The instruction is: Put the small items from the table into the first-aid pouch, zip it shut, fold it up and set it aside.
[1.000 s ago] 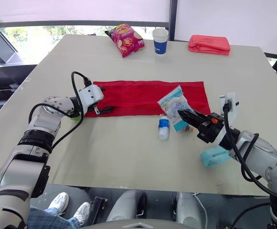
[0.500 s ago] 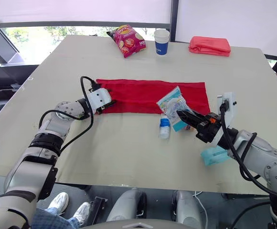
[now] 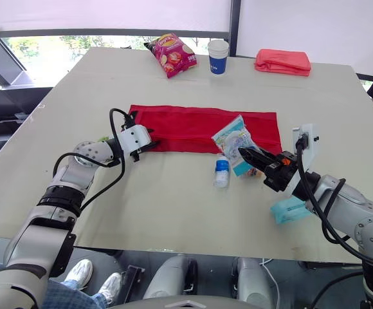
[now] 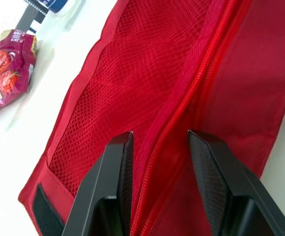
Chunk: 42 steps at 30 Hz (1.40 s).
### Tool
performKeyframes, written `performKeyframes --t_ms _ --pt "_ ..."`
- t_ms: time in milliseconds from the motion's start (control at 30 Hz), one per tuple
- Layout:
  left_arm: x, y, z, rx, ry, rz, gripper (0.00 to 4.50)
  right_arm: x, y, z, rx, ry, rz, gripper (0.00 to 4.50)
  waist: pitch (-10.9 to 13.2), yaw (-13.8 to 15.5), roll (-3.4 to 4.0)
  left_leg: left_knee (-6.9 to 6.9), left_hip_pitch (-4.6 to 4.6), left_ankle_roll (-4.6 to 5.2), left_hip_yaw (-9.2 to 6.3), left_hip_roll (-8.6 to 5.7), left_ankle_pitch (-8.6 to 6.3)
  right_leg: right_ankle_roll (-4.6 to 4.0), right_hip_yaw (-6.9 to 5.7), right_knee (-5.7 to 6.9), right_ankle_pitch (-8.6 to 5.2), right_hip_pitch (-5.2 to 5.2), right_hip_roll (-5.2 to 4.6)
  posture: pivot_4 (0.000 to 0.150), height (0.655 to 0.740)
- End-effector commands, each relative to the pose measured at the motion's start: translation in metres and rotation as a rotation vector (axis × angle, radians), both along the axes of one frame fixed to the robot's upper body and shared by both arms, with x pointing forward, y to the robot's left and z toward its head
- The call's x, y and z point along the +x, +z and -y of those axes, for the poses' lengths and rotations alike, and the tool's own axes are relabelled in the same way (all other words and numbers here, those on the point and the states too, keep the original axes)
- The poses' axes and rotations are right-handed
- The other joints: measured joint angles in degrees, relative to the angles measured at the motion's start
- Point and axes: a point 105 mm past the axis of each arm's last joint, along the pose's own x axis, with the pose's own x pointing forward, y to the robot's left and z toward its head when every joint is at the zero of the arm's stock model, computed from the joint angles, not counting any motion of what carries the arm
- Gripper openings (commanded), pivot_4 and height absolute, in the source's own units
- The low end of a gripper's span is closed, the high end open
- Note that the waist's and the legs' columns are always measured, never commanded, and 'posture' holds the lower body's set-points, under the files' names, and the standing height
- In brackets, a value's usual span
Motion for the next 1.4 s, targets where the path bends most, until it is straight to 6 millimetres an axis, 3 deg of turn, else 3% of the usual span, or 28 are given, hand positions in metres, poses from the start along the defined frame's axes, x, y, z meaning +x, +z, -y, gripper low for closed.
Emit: performKeyframes --t_ms 33,300,333,367,467,800,1000,1100,1300,1367,1400 --pt "0.011 0.019 -0.004 0.019 0.041 0.073 1.86 -0.002 0.011 -0.004 0.011 0.006 0.058 0.07 0.00 0.03 0.00 0.01 0.00 0.00 0.00 0.00 0.00 0.00 0.00 0.01 0.00 0.00 0.02 0.150 0.7400" --pt "0.019 0.014 -0.005 0.058 0.059 0.070 1.86 -0.002 0.011 -0.003 0.005 -0.009 0.064 0.07 0.00 -0.02 0.00 0.03 0.00 0.01 -0.01 -0.02 0.00 0.03 0.00 0.01 0.01 0.04 0.03 0.150 0.7400" --pt "0.019 0.013 -0.004 0.056 0.056 0.068 1.44 -0.002 0.011 -0.003 0.004 -0.011 0.065 0.07 0.00 -0.03 0.00 0.03 0.00 0.01 -0.01 -0.02 0.00 0.02 0.00 0.01 0.01 0.04 0.04 0.150 0.7400" --pt "0.019 0.013 -0.004 0.055 0.052 0.066 1.33 -0.003 0.011 -0.002 0.004 -0.014 0.065 0.07 0.00 -0.01 0.00 0.03 0.00 0.01 -0.02 -0.02 0.00 0.02 0.00 0.01 0.01 0.03 0.04 0.150 0.7400" --pt "0.018 0.011 -0.002 0.056 0.032 0.057 0.03 -0.003 0.011 -0.002 0.005 -0.017 0.066 0.07 0.00 -0.02 0.00 0.03 0.00 0.00 -0.02 -0.01 0.00 0.02 -0.01 0.02 0.01 0.04 0.04 0.150 0.7400" --pt "0.005 0.012 0.006 0.061 -0.081 -0.019 0.03 -0.003 0.010 -0.003 0.008 -0.019 0.067 0.07 0.00 -0.01 0.00 0.05 0.00 0.00 -0.01 -0.01 0.00 0.01 0.00 0.02 0.02 0.05 0.04 0.150 0.7400" --pt "-0.026 0.013 0.024 0.088 -0.209 -0.182 0.03 -0.003 0.007 -0.006 0.000 -0.009 0.062 0.07 -0.01 0.03 0.01 0.05 0.01 0.00 -0.01 0.00 0.00 -0.01 0.04 0.03 0.02 0.04 0.04 0.150 0.7400" --pt "-0.039 0.017 0.043 0.078 -0.233 -0.225 0.03 -0.003 0.003 -0.009 -0.006 -0.001 0.061 0.07 -0.01 0.00 0.03 0.07 0.03 0.00 -0.04 0.00 0.00 -0.01 0.04 0.05 0.02 0.08 0.06 0.150 0.7400" --pt "-0.049 0.005 0.045 0.078 -0.091 -0.148 0.03 -0.002 0.002 -0.010 -0.001 -0.008 0.066 0.07 -0.05 -0.13 0.10 0.11 0.09 0.00 -0.04 -0.01 0.01 0.01 0.10 0.08 0.01 0.13 0.09 0.150 0.7400" --pt "-0.056 0.000 0.044 0.091 -0.047 -0.078 0.72 -0.003 0.001 -0.009 -0.001 -0.010 0.066 0.07 -0.07 -0.14 0.12 0.09 0.15 0.00 -0.02 0.01 0.00 0.01 0.16 0.12 0.01 0.14 0.10 0.150 0.7400" --pt "-0.061 -0.004 0.046 0.071 -0.032 -0.061 0.85 -0.003 0.001 -0.009 -0.001 -0.010 0.066 0.07 -0.06 -0.12 0.12 0.09 0.15 0.00 -0.02 0.02 0.00 0.01 0.16 0.12 0.01 0.15 0.12 0.150 0.7400"
